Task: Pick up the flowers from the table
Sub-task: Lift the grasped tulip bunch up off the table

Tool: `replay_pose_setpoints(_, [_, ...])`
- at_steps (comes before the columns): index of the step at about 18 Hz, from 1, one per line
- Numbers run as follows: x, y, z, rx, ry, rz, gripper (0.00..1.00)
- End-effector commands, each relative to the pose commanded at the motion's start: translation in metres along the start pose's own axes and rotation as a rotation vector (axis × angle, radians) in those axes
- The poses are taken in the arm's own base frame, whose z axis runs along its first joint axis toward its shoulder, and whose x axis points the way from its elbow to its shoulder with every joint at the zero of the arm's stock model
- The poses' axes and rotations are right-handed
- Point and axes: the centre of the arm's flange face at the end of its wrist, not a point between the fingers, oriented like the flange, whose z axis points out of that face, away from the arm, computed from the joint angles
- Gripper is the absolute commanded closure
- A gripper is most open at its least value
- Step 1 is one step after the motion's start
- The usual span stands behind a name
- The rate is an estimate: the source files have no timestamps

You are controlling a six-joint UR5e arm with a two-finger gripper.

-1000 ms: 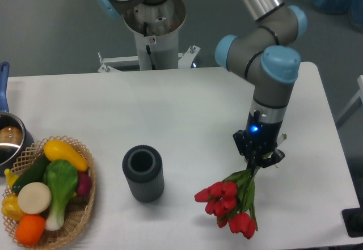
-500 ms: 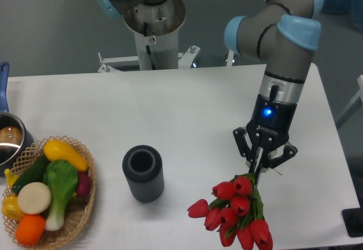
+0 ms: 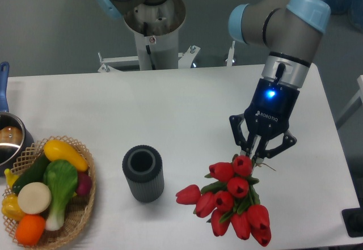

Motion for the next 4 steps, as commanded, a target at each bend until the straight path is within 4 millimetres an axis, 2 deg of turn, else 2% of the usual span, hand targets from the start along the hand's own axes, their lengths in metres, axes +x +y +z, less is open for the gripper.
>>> replay_pose_setpoints(4, [0.0035, -0.0032, 0.0002, 0.029, 0.018, -0.013, 0.84])
